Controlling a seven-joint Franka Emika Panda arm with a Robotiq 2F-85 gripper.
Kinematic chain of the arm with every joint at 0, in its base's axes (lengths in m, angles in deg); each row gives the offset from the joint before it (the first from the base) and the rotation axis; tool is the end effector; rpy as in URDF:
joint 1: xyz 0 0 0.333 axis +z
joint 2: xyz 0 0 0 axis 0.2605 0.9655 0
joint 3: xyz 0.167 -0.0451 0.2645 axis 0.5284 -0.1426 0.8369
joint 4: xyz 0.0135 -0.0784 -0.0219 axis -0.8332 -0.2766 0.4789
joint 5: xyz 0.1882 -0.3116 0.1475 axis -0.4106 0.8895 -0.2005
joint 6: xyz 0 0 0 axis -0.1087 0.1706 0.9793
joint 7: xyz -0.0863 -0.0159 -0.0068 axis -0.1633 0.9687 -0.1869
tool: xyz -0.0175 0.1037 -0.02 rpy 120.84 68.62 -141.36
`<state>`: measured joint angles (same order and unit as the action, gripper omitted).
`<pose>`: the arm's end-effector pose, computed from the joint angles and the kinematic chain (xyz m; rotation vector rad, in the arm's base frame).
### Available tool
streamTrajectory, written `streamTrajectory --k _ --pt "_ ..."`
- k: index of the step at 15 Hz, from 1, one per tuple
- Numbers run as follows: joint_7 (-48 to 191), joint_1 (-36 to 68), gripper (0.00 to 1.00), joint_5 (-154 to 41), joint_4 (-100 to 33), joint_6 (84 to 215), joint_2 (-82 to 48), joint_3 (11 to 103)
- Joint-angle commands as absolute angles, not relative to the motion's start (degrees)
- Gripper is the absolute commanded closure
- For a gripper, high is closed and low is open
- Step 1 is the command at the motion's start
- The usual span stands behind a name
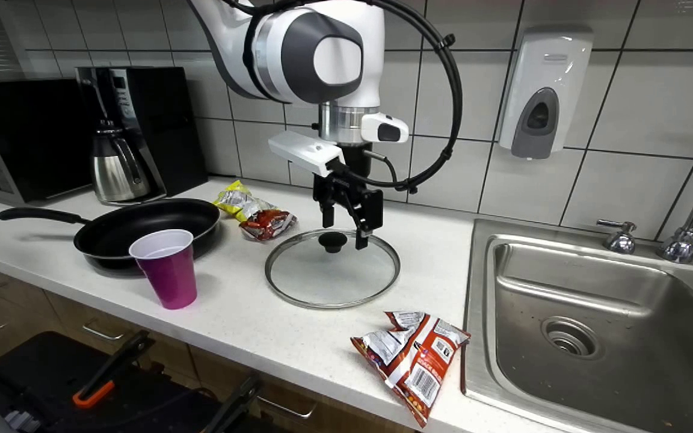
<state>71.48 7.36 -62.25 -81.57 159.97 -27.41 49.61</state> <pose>0.4524 -0.1591 0.2557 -3.0463 0.7104 0.0360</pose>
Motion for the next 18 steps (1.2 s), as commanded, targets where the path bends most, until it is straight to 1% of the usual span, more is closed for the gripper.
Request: streamTrajectory --k 1,11,18 --pt "70.0 5.2 0.0 -59.8 -84.1 160.6 -30.3 48.4" --pt "62.0 0.0 0.0 -57.2 -87.6 159.7 -34.2 43.8" --pt "53.2 -2.9 0.0 -58.9 -89.0 159.7 -33.9 41.3"
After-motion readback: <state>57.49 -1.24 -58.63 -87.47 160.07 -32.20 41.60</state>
